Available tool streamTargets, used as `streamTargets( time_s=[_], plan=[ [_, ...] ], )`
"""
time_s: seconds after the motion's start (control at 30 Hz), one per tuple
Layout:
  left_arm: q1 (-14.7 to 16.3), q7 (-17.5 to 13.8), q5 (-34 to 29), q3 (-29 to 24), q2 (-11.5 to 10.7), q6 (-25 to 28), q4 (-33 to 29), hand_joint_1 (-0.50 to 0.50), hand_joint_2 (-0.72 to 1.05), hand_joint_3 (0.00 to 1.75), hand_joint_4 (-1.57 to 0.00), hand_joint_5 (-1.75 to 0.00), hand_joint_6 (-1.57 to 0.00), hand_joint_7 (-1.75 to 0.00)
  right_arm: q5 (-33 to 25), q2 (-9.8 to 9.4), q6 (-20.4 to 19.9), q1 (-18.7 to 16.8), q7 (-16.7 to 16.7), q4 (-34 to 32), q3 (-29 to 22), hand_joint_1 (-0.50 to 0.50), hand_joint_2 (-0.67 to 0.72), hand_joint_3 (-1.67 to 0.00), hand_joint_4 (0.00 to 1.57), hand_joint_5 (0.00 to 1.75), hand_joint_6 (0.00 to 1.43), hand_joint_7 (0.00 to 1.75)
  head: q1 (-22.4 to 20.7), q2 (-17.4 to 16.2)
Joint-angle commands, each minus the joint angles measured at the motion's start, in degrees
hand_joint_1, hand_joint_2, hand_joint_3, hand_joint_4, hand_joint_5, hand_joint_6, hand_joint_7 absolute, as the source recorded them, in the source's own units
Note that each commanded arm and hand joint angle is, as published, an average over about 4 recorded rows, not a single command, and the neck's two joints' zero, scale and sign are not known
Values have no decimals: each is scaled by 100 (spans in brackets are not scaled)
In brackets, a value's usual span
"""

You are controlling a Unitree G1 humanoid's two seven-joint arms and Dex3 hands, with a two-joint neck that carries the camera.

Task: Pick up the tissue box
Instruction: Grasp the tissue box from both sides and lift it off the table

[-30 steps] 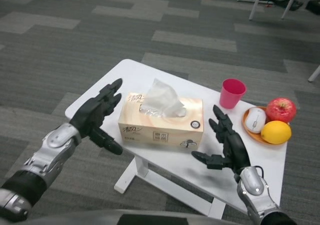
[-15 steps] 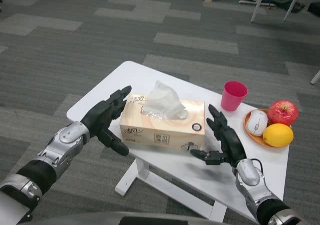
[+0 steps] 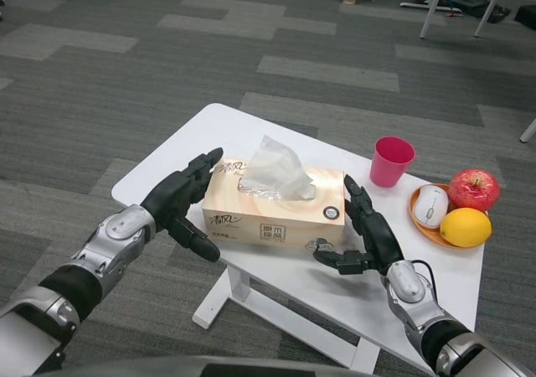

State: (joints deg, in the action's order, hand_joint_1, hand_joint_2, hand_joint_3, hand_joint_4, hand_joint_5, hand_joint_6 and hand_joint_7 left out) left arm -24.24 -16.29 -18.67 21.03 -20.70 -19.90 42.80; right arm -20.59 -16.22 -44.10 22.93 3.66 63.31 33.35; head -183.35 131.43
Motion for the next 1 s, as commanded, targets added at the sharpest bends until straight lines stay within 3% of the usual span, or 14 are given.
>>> streamTargets(
  time_s=[0.03, 0.37, 0.53, 0.67, 0.97, 1.0],
  plan=[
    [-114, -15, 114, 93, 53, -14, 178, 50, -10, 0, 0, -10, 0, 0, -24, 49, 57, 159, 42, 151, 102, 12, -41, -48, 0, 0, 0, 7, 4, 3],
    [-178, -10, 109, 271, 89, -80, 308, 50, -10, 0, 0, -8, 0, 0, -24, 137, 59, 238, 192, 348, 220, 10, -41, -48, 1, 0, 0, 7, -41, -27],
    [-178, -6, 105, 297, 137, -126, 332, 50, -10, 0, 0, 0, 0, 0, -22, 155, 59, 238, 271, 357, 282, 8, -48, -48, 11, 7, 0, 7, -55, -48],
    [-180, 7, 81, 290, 192, -190, 356, 50, -10, 0, 0, -10, 0, 0, -15, 174, 53, 236, 291, 348, 319, 8, -48, -48, 20, 10, 0, 7, -73, -43],
    [-206, 198, 54, 257, 321, -357, 446, 50, -10, 0, 0, -5, 0, 0, -15, 201, 44, 187, 293, 320, 367, 8, -48, -48, 31, 19, 3, 7, -96, -37],
    [-208, 223, 52, 262, 326, -370, 453, 50, -4, 0, 0, -5, 0, 0, -15, 203, 42, 181, 293, 318, 374, 8, -46, -50, 32, 22, 3, 7, -97, -35]
  ],
)
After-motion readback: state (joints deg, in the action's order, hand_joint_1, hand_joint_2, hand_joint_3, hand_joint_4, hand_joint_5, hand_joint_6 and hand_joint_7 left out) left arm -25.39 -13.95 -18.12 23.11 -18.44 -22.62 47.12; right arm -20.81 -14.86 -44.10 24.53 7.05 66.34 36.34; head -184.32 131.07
